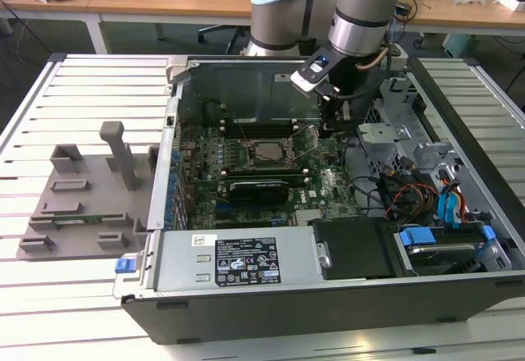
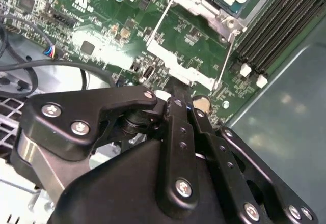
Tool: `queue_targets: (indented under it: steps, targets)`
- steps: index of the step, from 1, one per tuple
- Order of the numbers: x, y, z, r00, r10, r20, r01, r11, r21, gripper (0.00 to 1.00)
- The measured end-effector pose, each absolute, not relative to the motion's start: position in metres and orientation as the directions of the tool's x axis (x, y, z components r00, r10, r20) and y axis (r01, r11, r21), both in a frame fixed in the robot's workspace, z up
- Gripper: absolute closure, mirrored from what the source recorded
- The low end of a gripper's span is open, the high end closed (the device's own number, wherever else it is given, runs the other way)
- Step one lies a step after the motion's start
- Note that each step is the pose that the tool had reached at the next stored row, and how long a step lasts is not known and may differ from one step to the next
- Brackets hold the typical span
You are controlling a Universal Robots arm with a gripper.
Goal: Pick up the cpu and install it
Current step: 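Close the cpu cover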
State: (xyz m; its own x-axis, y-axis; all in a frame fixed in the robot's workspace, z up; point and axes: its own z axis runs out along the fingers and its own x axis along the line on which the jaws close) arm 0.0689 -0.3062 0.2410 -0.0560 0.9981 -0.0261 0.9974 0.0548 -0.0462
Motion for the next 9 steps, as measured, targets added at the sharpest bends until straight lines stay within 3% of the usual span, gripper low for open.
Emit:
queue_targets:
  steps: [9]
  targets:
    - [0.044, -0.306, 0.24, -0.056, 0.998, -0.026, 0.997, 0.055, -0.045, 0.89]
